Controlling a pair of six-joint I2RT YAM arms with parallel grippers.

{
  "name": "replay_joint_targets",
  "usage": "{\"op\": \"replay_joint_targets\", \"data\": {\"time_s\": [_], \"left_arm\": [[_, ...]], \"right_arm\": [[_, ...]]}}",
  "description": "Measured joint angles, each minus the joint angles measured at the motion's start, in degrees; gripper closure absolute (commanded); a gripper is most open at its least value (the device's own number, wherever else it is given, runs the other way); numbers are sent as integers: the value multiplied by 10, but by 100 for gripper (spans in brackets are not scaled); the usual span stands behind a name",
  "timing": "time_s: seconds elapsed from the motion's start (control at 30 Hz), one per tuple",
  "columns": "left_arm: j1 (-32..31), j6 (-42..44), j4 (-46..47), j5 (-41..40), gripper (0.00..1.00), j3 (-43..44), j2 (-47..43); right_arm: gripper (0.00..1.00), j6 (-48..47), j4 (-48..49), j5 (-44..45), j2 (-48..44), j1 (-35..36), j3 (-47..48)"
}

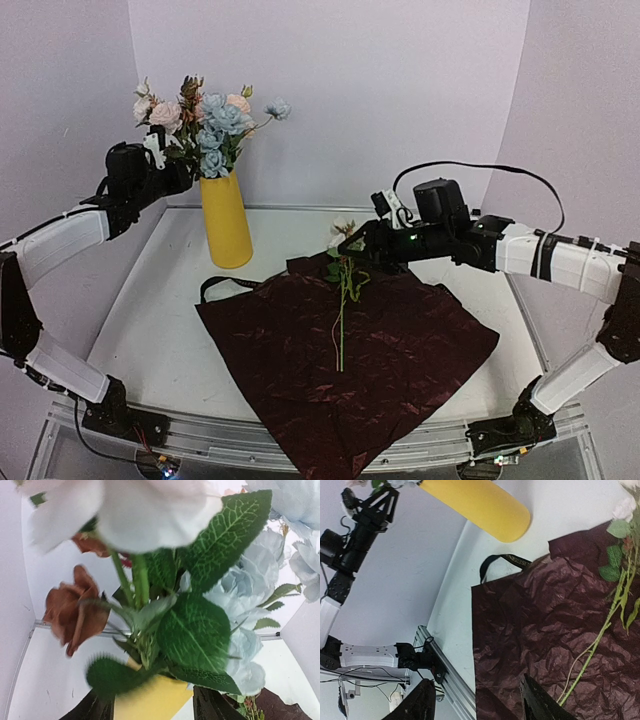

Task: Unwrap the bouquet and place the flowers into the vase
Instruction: Insert the fake flower into the vase, then pick up the fake flower from the wrapping paper.

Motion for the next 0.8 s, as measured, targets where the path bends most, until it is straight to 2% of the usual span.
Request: {"op": "replay_joint_targets", "data": {"time_s": [0.47,0.8], "left_arm": [[0,-24,-92,-7,42,-50,-125],[0,-40,-153,10,41,-66,-206]], "right_arm": [[41,29,-172,99,109,3,22],[44,53,-205,140,165,45,56]]}}
